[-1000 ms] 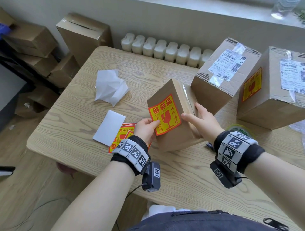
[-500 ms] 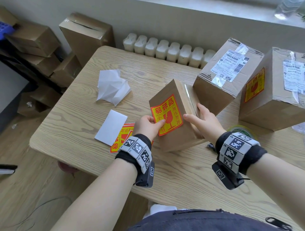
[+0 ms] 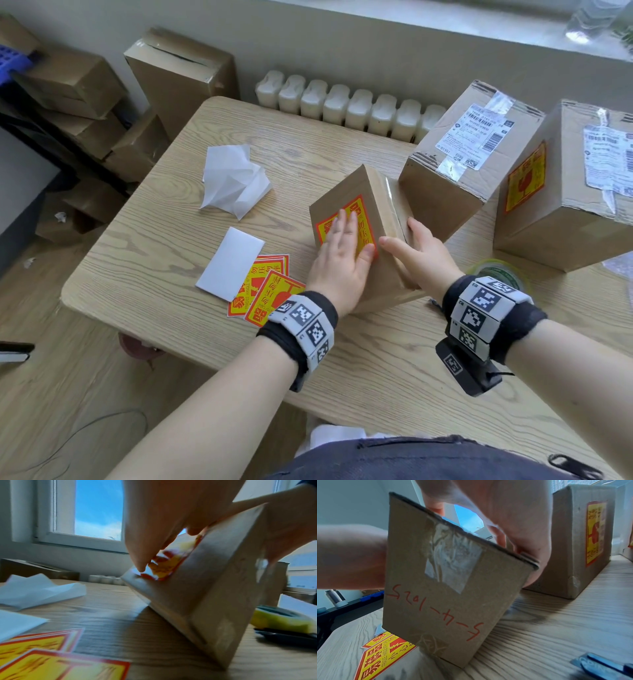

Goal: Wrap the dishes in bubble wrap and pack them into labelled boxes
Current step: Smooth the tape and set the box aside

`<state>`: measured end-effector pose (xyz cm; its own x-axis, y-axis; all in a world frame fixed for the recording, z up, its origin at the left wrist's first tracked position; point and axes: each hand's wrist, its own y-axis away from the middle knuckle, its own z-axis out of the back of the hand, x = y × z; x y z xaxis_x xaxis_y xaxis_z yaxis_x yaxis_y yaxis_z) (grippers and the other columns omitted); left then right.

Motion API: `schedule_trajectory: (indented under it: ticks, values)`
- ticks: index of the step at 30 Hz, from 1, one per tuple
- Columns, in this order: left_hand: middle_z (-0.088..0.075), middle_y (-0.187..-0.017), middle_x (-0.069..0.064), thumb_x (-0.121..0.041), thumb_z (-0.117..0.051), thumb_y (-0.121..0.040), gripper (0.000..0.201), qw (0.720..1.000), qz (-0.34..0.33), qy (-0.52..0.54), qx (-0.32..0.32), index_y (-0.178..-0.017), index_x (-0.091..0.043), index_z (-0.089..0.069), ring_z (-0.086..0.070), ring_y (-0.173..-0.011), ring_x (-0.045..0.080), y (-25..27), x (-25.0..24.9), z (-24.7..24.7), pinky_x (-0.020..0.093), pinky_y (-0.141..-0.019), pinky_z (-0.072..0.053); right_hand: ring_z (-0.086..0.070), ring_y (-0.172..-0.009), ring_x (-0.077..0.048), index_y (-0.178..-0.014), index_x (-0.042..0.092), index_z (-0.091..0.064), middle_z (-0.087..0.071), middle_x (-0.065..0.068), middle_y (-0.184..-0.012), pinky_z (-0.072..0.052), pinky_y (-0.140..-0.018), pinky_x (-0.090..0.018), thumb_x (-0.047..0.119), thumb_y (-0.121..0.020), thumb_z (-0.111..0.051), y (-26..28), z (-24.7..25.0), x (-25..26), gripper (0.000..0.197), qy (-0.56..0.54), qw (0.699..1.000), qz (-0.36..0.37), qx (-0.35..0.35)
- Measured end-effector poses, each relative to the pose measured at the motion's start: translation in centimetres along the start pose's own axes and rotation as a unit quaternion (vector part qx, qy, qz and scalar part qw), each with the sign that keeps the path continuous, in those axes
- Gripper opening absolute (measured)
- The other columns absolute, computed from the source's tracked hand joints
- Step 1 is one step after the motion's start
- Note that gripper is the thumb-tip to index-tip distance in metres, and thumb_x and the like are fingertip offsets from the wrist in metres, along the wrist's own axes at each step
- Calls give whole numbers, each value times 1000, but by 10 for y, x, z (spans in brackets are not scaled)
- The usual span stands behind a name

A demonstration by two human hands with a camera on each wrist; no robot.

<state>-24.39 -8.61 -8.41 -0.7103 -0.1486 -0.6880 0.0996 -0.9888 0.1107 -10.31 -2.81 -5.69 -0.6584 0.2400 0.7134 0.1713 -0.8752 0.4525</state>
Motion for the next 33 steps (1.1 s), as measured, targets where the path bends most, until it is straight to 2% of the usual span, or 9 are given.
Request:
schedule_trajectory:
  ticks: [5,9,13,15,18,22,24,28,33]
  values:
    - [5,-159,-2,-45,-17,-95,64,996,-86,20,10,-151,-17,-6,7,-146,8,6,-12,-8,27,-119,4,-28,-139,-23,-150,20,-18,-27,-10,-153,-24,-107,-30,61,-80,-56,-3,0,-7,89,-2,1000,-2,11]
    - [13,-155,-2,-62,-3,-91,76,987,-150,-52,25,-147,-12,6,13,-144,6,35,-1,-17,24,-118,8,-26,-140,-23,-151,21,-16,-25,-10,-153,-22,-108,-30,61,-82,-55,-2,0,-8,89,-17,1000,-2,23]
    - [8,-159,3,-54,-13,-97,70,976,-182,-111,46,-150,-12,2,12,-146,9,69,18,-26,24,-117,7,-25,-140,-22,-151,22,-16,-24,-9,-154,-21,-110,-33,69,-65,-46,-1,-1,-7,103,-24,999,-2,23]
    - [4,-158,0,-54,-15,-98,68,975,-192,-105,45,-150,-14,-2,9,-145,6,73,24,-22,22,-117,6,-27,-140,-22,-151,21,-16,-24,-8,-154,-22,-110,-33,70,-64,-45,-1,-2,-7,104,-16,1000,0,20]
    - [11,-157,-6,-60,-12,-94,71,987,-132,-73,63,-149,-18,3,14,-143,0,55,23,-10,19,-116,7,-28,-139,-23,-151,21,-16,-25,-8,-153,-24,-108,-33,68,-67,-48,0,-3,-5,101,-6,1000,-1,17]
    - [12,-159,2,-49,-23,-100,67,998,34,-5,48,-151,-13,1,8,-146,9,14,25,-1,20,-114,5,-28,-139,-23,-151,23,-16,-25,-8,-153,-26,-109,-35,69,-66,-51,3,-5,-1,103,-9,1000,-7,15]
    - [11,-159,4,-43,-24,-101,65,994,97,25,48,-151,-11,2,8,-146,12,-1,30,3,21,-113,5,-28,-139,-24,-151,22,-15,-25,-9,-153,-26,-109,-36,64,-76,-56,3,-5,-2,95,-7,1000,-2,14]
    - [12,-159,5,-44,-20,-101,66,989,131,9,62,-151,-9,6,9,-146,13,-11,40,5,27,-116,3,-31,-136,-25,-151,24,-13,-26,-11,-150,-31,-110,-39,61,-81,-56,5,-8,1,90,17,1000,1,10]
    - [19,-158,7,-49,-19,-98,72,989,116,-34,81,-150,-9,11,14,-146,15,20,39,-3,27,-115,8,-35,-132,-27,-150,28,-14,-32,-10,-146,-33,-107,-42,79,-58,-44,6,-10,3,109,37,999,3,16]
